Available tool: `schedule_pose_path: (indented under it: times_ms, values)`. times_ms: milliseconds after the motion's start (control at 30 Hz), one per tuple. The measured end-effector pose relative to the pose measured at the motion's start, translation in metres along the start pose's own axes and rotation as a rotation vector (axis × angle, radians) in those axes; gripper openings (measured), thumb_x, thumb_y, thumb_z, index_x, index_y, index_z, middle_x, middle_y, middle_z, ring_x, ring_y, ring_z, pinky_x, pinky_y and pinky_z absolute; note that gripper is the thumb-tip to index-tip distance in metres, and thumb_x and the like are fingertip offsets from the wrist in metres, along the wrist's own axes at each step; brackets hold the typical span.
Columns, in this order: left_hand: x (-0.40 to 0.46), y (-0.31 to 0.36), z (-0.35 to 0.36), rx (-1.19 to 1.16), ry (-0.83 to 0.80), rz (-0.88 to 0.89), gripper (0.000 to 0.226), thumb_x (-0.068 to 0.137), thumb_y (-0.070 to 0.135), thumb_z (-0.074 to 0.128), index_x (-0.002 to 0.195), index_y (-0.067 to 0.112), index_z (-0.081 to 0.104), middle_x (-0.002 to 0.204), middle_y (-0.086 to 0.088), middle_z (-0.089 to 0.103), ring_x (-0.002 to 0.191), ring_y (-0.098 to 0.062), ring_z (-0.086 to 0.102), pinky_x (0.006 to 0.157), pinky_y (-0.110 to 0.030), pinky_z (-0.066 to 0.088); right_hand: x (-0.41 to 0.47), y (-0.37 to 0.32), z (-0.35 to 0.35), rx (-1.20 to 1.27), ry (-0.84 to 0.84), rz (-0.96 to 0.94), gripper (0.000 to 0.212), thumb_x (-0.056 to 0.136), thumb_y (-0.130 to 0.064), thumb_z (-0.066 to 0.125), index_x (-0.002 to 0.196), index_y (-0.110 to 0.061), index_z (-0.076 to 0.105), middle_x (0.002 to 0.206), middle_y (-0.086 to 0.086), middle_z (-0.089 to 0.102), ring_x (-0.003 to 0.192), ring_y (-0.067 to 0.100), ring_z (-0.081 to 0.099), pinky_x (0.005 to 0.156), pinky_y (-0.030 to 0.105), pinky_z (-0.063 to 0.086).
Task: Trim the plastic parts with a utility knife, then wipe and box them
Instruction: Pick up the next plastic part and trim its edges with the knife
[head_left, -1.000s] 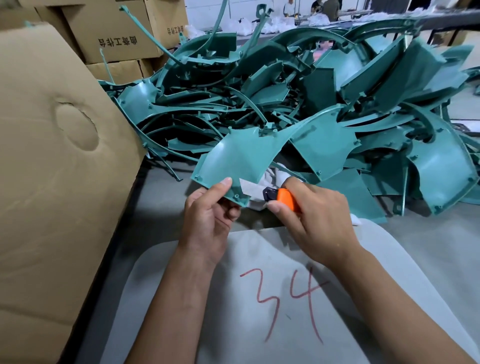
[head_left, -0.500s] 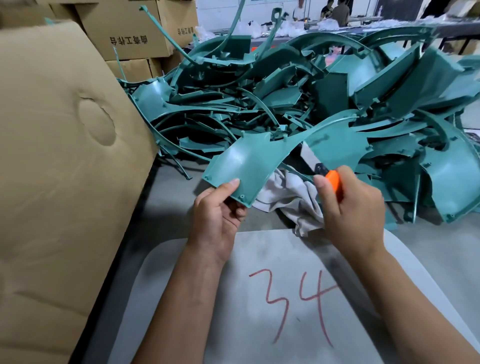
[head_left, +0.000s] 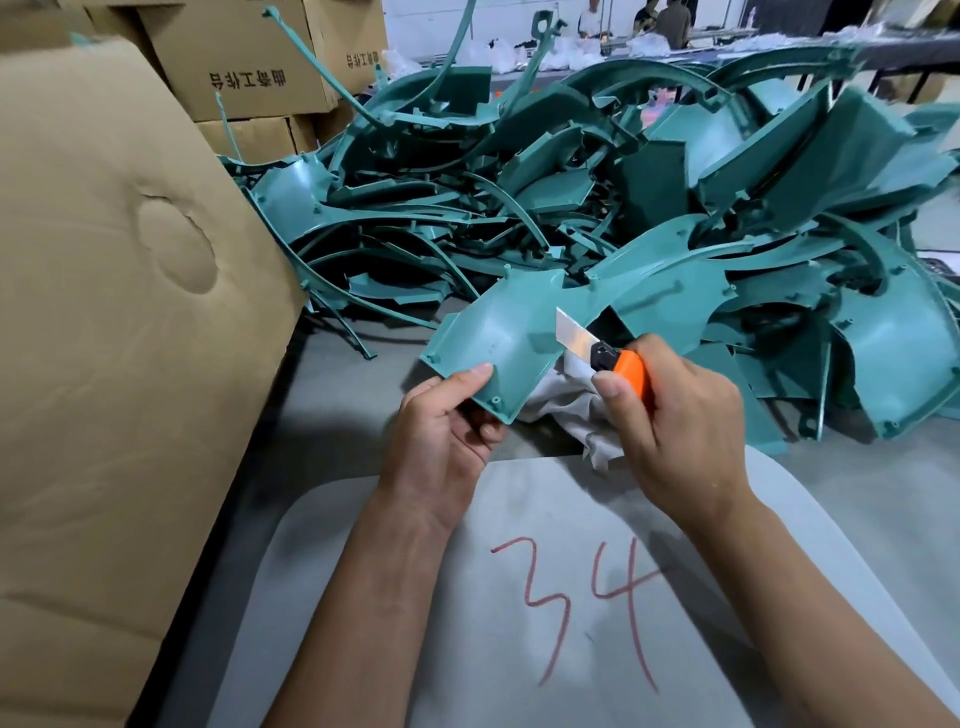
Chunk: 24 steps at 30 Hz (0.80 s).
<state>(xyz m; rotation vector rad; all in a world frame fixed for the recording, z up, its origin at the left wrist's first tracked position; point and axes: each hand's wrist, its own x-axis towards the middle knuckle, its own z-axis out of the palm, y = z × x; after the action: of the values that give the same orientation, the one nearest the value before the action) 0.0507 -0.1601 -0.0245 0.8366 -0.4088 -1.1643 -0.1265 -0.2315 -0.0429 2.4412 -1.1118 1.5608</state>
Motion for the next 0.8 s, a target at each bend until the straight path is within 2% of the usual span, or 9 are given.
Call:
schedule_pose_path:
  times_ms: [133, 233, 367, 433, 500, 567, 600, 700, 800]
  values:
    - [-0.0007, -0.0002, 0.0024, -0.029, 0.012, -0.065, 0.044, 0.071, 0.01, 0.067, 0.114, 0.006, 0.06, 0.086, -0.009, 0.059, 0.06, -0.011, 0.047, 0.039, -0.016, 0.036, 0.0013, 0.0008, -0.0003, -0.021, 0.031, -0.016, 0.06, 0.106, -0.062, 0.03, 0.085, -0.012, 0.054, 0.066, -0.009, 0.034, 0.055, 0.018, 0.034, 0.055, 0.03, 0.026]
    - [-0.0006, -0.0014, 0.004, -0.047, 0.012, -0.094, 0.037, 0.071, 0.01, 0.066, 0.107, 0.007, 0.062, 0.082, -0.007, 0.059, 0.058, -0.01, 0.045, 0.038, -0.016, 0.035, 0.0019, 0.0021, -0.0017, -0.022, 0.038, -0.023, 0.06, 0.107, -0.062, 0.031, 0.085, -0.011, 0.055, 0.067, -0.01, 0.034, 0.055, 0.018, 0.034, 0.055, 0.029, 0.027]
    - [-0.0007, -0.0033, 0.0056, -0.084, 0.028, -0.073, 0.027, 0.074, 0.007, 0.064, 0.102, 0.008, 0.064, 0.078, -0.005, 0.065, 0.051, -0.007, 0.053, 0.038, -0.015, 0.036, 0.0013, 0.0039, -0.003, -0.034, 0.033, 0.009, 0.06, 0.105, -0.063, 0.034, 0.085, -0.011, 0.058, 0.065, -0.008, 0.036, 0.054, 0.02, 0.036, 0.056, 0.03, 0.025]
    - [-0.0006, -0.0043, 0.006, -0.105, 0.047, -0.043, 0.018, 0.082, 0.002, 0.062, 0.099, 0.008, 0.065, 0.076, -0.003, 0.069, 0.052, -0.006, 0.056, 0.039, -0.016, 0.037, 0.0014, 0.0041, -0.0022, -0.02, 0.029, 0.024, 0.055, 0.105, -0.059, 0.039, 0.084, -0.012, 0.056, 0.064, -0.009, 0.034, 0.054, 0.019, 0.036, 0.056, 0.03, 0.023]
    - [-0.0017, -0.005, 0.0065, -0.122, 0.05, 0.004, 0.018, 0.081, 0.003, 0.064, 0.097, 0.009, 0.067, 0.078, -0.002, 0.072, 0.055, -0.007, 0.06, 0.04, -0.016, 0.038, 0.0009, 0.0038, -0.0026, 0.042, 0.014, 0.032, 0.045, 0.105, -0.057, 0.041, 0.083, -0.018, 0.05, 0.063, -0.014, 0.031, 0.054, 0.014, 0.035, 0.054, 0.025, 0.024]
    - [-0.0022, -0.0052, 0.006, -0.129, 0.059, 0.061, 0.018, 0.079, 0.005, 0.066, 0.096, 0.011, 0.069, 0.083, -0.003, 0.073, 0.059, -0.008, 0.062, 0.042, -0.017, 0.04, -0.0008, 0.0055, -0.0024, 0.186, -0.01, 0.076, 0.04, 0.105, -0.061, 0.038, 0.088, -0.025, 0.043, 0.062, -0.013, 0.034, 0.055, 0.008, 0.038, 0.055, 0.016, 0.027]
    - [-0.002, -0.0049, 0.0054, -0.124, 0.067, 0.093, 0.016, 0.084, 0.003, 0.065, 0.096, 0.012, 0.07, 0.085, -0.003, 0.073, 0.061, -0.009, 0.062, 0.043, -0.017, 0.04, -0.0012, 0.0065, -0.0015, 0.3, -0.028, 0.138, 0.041, 0.104, -0.063, 0.038, 0.092, -0.025, 0.043, 0.064, -0.009, 0.039, 0.057, 0.008, 0.04, 0.056, 0.017, 0.031]
    - [-0.0014, -0.0029, 0.0039, -0.064, 0.079, 0.213, 0.02, 0.09, 0.002, 0.063, 0.094, 0.016, 0.077, 0.091, -0.002, 0.075, 0.068, -0.011, 0.064, 0.047, -0.019, 0.043, 0.003, 0.0018, -0.0005, 0.76, -0.132, 0.398, 0.038, 0.101, -0.058, 0.049, 0.099, -0.021, 0.04, 0.076, 0.029, 0.041, 0.059, 0.025, 0.039, 0.053, 0.034, 0.038]
    - [-0.0036, 0.0003, 0.0048, -0.006, 0.071, 0.294, 0.026, 0.082, 0.011, 0.065, 0.093, 0.027, 0.082, 0.097, -0.001, 0.076, 0.076, -0.014, 0.067, 0.054, -0.022, 0.047, 0.0075, 0.0007, -0.0041, 1.05, -0.154, 0.474, 0.045, 0.106, -0.049, 0.052, 0.101, -0.006, 0.043, 0.08, 0.029, 0.046, 0.054, 0.022, 0.04, 0.046, 0.029, 0.039]
